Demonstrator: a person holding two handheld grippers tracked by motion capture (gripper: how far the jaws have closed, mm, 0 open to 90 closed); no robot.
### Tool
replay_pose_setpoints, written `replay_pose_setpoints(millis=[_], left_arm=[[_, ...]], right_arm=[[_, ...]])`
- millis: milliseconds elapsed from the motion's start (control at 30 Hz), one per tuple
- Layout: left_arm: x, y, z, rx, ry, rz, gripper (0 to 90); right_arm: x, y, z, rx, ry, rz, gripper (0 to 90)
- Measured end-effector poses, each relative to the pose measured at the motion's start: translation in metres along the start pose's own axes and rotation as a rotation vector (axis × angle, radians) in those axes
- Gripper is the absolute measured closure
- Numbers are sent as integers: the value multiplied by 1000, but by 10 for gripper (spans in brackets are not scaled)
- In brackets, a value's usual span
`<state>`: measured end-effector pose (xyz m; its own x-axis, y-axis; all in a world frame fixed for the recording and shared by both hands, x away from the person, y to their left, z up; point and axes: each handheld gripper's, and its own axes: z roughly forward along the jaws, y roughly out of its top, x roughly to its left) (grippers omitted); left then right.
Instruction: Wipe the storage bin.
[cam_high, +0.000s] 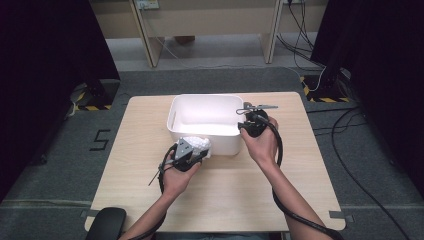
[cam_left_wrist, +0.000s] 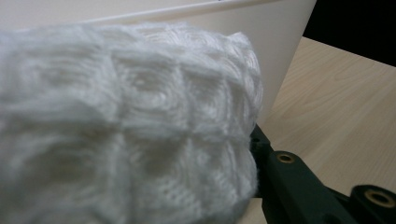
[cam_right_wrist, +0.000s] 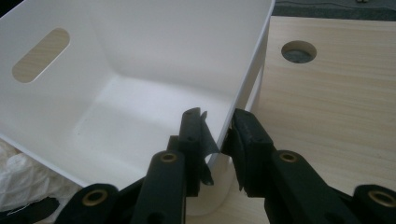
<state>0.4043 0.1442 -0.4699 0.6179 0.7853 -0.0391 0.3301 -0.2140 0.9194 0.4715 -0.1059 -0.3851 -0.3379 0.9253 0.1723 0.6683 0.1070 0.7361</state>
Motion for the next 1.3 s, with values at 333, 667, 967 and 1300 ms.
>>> replay_pose_setpoints(millis=[333, 667, 967, 1300], left_arm=[[0, -9, 6, 30, 2, -5, 748], [2, -15, 10, 52, 5, -14, 748], [2, -15, 10, 58, 4, -11, 748], [2, -15, 10, 62, 5, -8, 748]], right_arm=[[0, 0, 0, 0, 0, -2, 748], [0, 0, 0, -3, 1, 1, 748], [0, 0, 0, -1, 1, -1, 749], [0, 0, 0, -2, 1, -2, 748]])
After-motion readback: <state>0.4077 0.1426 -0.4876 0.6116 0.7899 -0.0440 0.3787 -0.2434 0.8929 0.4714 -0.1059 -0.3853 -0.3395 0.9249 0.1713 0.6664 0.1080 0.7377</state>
